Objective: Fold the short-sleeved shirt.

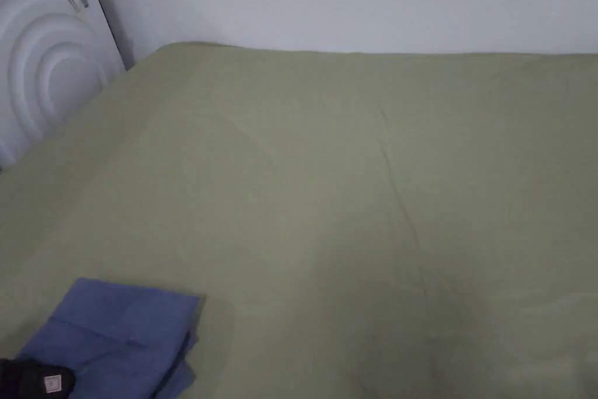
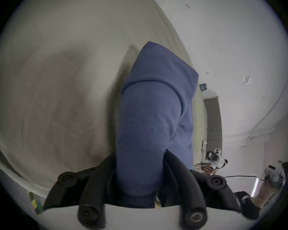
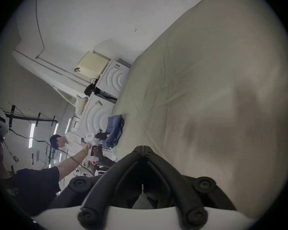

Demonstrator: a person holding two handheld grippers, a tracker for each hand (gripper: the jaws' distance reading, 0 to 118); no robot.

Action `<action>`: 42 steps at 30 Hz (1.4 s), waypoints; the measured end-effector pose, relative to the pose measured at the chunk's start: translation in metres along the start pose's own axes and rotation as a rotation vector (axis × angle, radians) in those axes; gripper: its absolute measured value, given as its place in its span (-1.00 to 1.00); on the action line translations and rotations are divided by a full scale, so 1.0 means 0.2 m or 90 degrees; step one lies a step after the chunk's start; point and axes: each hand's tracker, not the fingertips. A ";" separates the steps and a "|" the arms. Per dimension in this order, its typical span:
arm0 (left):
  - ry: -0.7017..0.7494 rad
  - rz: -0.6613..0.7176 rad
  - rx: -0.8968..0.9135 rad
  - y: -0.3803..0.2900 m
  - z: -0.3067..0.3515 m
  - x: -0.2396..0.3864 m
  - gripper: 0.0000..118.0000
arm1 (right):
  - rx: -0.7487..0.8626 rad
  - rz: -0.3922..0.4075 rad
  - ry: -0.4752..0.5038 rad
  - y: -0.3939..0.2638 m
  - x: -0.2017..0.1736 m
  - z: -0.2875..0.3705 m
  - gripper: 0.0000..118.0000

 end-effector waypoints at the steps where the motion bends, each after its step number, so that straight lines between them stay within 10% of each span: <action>1: 0.000 -0.007 0.002 -0.01 0.01 0.01 -0.58 | -0.001 0.003 -0.002 0.00 -0.01 0.00 -0.99; 6: 0.165 -0.030 0.055 -0.04 0.31 0.10 0.30 | 0.007 0.047 -0.008 0.01 -0.12 0.08 -0.99; 10: 0.393 -0.007 0.245 -0.15 0.64 0.38 0.30 | 0.044 0.081 0.002 0.01 -0.22 0.26 -0.98; 14: 0.373 -0.184 0.439 -0.37 0.69 0.94 -0.75 | 0.102 0.170 -0.071 0.04 -0.34 0.48 -0.98; 17: 0.346 -0.302 0.460 -0.57 0.45 1.40 -0.96 | 0.155 0.223 -0.139 0.09 -0.41 0.66 -0.98; 21: 0.343 -0.462 0.560 -0.89 -0.02 1.80 -1.00 | 0.254 0.226 -0.172 0.14 -0.44 0.91 -0.98; 25: 0.183 -0.434 0.537 -1.14 -0.42 2.02 -1.00 | 0.346 0.238 -0.259 0.15 -0.50 1.05 -0.98; 32: 0.198 -0.548 0.504 -1.34 -0.84 2.35 -1.00 | 0.499 0.408 -0.538 0.05 -0.75 0.98 -0.98; 42: 0.242 -0.563 0.601 -1.45 -0.83 2.40 -1.00 | 0.552 0.408 -0.626 -0.02 -0.72 0.85 -0.99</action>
